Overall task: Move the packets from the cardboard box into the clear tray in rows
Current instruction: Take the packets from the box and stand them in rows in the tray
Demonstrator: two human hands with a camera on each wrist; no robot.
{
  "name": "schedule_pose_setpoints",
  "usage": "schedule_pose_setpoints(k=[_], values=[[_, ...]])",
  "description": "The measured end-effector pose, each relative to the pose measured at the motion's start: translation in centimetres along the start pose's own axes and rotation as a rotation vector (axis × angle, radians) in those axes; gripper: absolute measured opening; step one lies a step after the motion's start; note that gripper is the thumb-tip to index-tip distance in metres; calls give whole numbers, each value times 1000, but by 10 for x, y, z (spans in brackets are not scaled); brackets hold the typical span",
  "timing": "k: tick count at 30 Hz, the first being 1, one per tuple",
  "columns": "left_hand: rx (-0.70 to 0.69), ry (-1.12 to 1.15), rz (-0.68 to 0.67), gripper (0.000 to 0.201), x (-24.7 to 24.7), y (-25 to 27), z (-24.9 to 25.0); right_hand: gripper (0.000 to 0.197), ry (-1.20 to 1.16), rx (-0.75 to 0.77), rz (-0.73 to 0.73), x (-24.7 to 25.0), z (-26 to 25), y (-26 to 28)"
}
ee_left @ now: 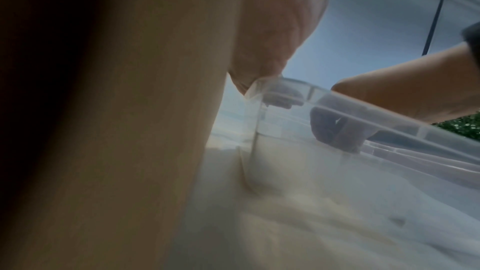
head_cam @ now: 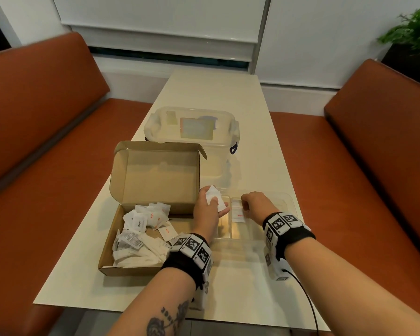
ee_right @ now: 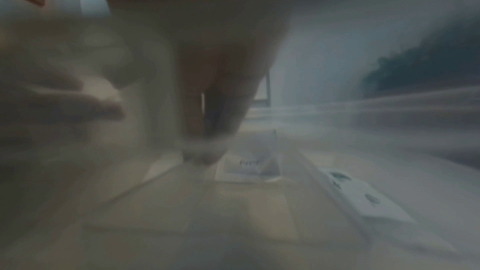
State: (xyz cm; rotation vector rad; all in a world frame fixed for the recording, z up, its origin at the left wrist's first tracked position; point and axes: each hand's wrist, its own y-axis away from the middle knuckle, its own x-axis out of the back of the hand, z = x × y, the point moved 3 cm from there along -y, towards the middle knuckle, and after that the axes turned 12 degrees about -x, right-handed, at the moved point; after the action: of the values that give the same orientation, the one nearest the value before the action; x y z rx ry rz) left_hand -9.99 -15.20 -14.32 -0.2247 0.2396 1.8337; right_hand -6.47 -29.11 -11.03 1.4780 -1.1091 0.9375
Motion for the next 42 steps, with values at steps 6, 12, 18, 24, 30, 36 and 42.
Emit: schedule_pose_setpoints(k=[6, 12, 18, 24, 30, 36, 42], values=[[-13, -9, 0, 44, -1, 2, 3, 14, 4, 9, -2, 1, -1, 0], [25, 1, -8, 38, 0, 3, 4, 10, -354, 4, 123, 18, -3, 3], [12, 76, -27, 32, -4, 5, 8, 22, -616, 61, -66, 25, -22, 16], [119, 223, -9, 22, -9, 6, 14, 24, -688, -1, 24, 27, -18, 15], [86, 191, -39, 33, -5, 10, 8, 12, -675, -7, 23, 27, -9, 13], [59, 196, 56, 38, 1, 8, 3, 16, -516, -99, 55, 20, 6, 8], [47, 166, 48, 39, 2, 7, -1, 7, -305, -144, 8, 10, 8, 7]])
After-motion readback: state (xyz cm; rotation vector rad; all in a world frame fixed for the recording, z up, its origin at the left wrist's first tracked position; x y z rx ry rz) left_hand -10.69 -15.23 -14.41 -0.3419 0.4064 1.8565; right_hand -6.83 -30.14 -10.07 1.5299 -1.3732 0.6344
